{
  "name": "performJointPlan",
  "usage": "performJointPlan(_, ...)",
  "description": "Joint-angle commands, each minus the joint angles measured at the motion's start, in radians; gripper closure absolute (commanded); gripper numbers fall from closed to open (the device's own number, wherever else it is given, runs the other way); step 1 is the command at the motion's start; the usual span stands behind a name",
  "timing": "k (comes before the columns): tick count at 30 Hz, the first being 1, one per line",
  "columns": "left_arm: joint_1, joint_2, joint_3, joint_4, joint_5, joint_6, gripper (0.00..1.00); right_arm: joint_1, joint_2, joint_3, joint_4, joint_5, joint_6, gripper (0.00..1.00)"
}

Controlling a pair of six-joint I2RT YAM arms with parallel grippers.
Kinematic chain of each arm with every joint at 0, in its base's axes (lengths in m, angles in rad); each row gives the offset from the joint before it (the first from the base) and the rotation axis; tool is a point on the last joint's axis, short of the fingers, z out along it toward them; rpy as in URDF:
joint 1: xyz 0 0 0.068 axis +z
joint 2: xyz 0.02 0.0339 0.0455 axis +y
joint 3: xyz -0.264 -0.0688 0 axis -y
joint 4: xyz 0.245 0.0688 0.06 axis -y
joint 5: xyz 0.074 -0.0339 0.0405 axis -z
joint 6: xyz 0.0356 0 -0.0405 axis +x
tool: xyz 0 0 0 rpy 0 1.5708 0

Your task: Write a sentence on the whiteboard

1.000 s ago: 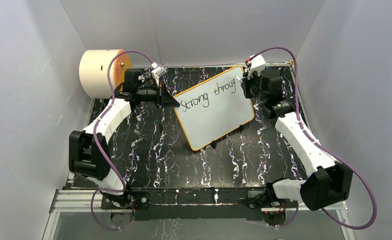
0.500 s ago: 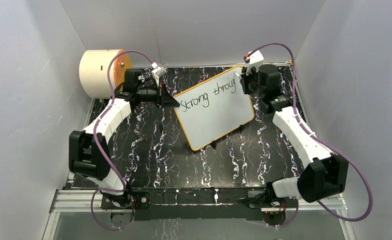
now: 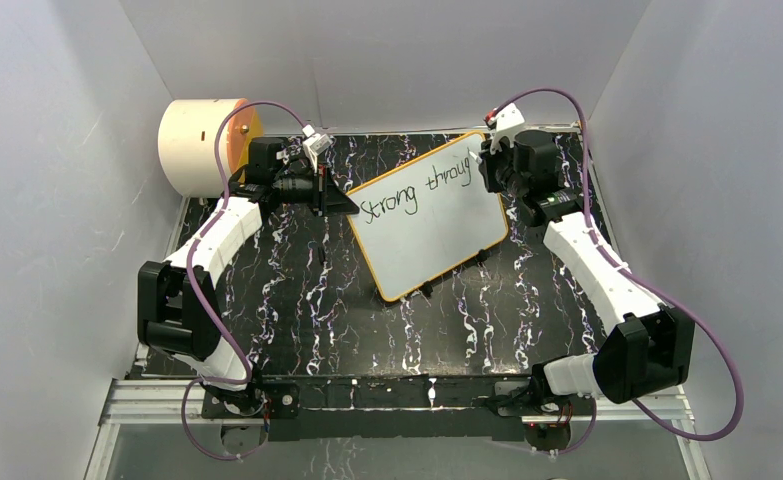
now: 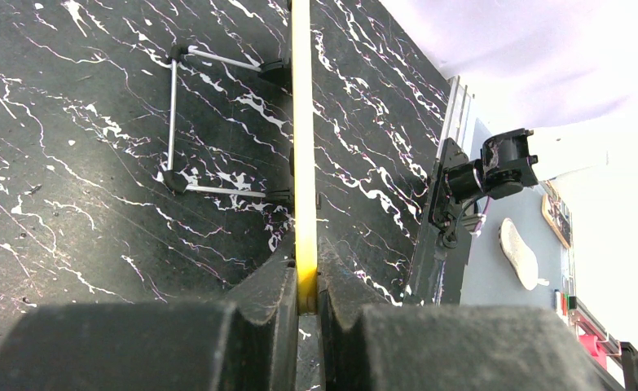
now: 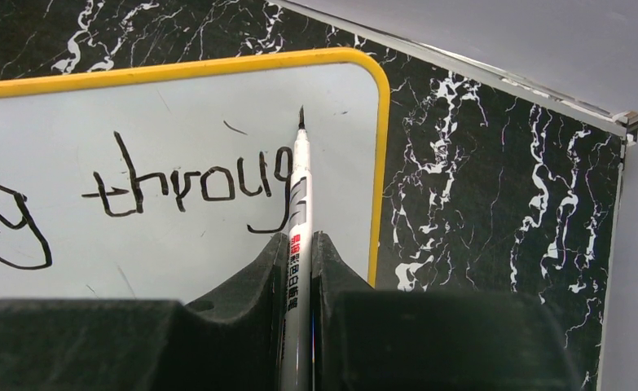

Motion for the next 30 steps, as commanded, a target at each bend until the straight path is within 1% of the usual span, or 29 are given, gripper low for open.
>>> performJointPlan(1,-0.004,-0.023,-0.007,-0.023,0.03,0.022,1.0,-0.006,-0.012,-0.004,-0.009,-0.013,-0.005,1.0)
performJointPlan(17,-0.004,-0.019,-0.006,-0.022,0.03,0.022,1.0,-0.006,-0.049,-0.062,-0.045,-0.023,0.003,1.0)
performJointPlan(30,-0.004,-0.02,-0.006,-0.022,0.033,0.021,1.0,-0.006,-0.05,-0.059,-0.036,-0.018,0.007,1.0)
